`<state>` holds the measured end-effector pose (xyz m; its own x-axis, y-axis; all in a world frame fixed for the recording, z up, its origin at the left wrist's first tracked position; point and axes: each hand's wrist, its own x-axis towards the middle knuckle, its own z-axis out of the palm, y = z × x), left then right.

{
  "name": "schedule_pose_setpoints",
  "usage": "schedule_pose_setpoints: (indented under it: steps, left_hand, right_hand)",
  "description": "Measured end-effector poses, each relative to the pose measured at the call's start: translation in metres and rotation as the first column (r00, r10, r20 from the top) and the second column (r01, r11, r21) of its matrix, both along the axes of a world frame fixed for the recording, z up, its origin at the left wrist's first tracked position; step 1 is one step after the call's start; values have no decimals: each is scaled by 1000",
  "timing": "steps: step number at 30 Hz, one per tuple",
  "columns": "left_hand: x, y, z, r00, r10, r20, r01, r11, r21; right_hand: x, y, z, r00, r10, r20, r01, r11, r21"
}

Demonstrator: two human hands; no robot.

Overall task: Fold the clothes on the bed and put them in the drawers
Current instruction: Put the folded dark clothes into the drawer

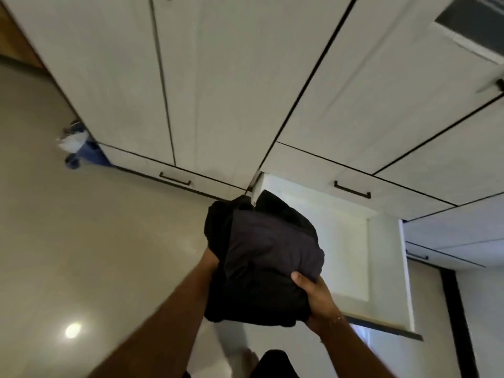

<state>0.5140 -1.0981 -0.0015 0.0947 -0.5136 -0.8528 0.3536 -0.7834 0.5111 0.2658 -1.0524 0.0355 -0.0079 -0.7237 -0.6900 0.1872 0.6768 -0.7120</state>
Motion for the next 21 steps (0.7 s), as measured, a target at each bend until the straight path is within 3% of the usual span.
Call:
schedule_pose_setpoints:
  steps: [3, 4, 6, 8, 10, 12, 14, 21]
  left_hand:
    - [-23, -26, 7, 984, -2, -179, -32, 982, -185]
    - [-35, -35, 14, 971, 26, -237, -66, 984, -165]
    - [-59, -47, 14, 863, 76, -499, -160, 979, -128]
    - [-82, -52, 1, 802, 16, -598, -107, 987, -117]
    - [-106, -57, -8, 837, -109, -536, 22, 986, -165]
    - [-130, -70, -22, 913, -162, -374, 99, 978, -181]
    - [-155, -93, -41, 946, -156, -286, 103, 976, -192]
    - [-204, -187, -137, 973, -92, -212, 44, 974, -222]
  right_hand:
    - [-24, -4, -4, 990, -143, -9, 143, 990, 5]
    - [-34, -8, -3, 986, -160, -39, 160, 987, -4]
    - [-58, -20, -9, 981, -171, -93, 170, 985, -11]
    - [-89, -33, -21, 975, -178, -131, 182, 983, 15]
    - [-113, -48, -33, 975, -154, -158, 161, 986, 33]
    - [-138, -74, -48, 978, -126, -169, 135, 990, 45]
    - [-166, -106, -70, 986, -84, -141, 97, 991, 87]
    - [-216, -216, -175, 997, -48, -62, 54, 994, 99]
